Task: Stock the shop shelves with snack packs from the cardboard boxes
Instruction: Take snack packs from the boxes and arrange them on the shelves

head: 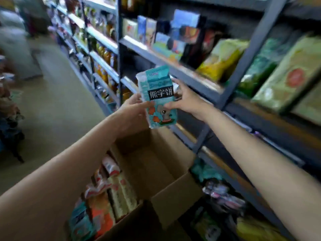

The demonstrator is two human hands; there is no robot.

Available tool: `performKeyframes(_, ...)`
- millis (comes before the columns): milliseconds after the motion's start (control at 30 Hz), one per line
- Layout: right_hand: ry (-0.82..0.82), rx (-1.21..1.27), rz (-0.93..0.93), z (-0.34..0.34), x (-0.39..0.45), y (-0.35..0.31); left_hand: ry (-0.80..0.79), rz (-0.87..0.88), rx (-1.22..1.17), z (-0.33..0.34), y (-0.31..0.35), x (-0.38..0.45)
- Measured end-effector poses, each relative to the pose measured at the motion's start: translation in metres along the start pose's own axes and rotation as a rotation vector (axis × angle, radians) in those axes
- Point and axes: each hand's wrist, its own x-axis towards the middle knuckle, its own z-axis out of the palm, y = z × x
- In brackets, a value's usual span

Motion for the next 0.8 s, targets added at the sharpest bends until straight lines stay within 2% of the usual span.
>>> performKeyframes(167,0.338,-0.099,0.037,-0.146,-0.103,0.003,-0.332,0.258,0.158,0.139,0.074,0.016)
performKeyframes(267,0.565,-0.184,0.028,-0.207,-0.164,0.018,-0.443,0.461,0.306,0.222,0.091,0.011)
performKeyframes(400,0.836,-0.405,0.040,-0.270,-0.223,0.061,-0.473,0.587,0.434,0.311,0.091,0.013)
performKeyframes(533,0.942,-0.538,0.170,-0.324,-0.261,0.117,-0.433,0.607,0.493,0.387,0.078,0.024)
performKeyframes(733,1.050,-0.384,0.340,-0.389,-0.278,0.180,-0.522,0.562,0.585,0.482,0.053,0.035)
performKeyframes(800,1.033,-0.426,0.368,-0.403,-0.273,0.196,-0.551,0.539,0.669,0.508,0.044,0.040)
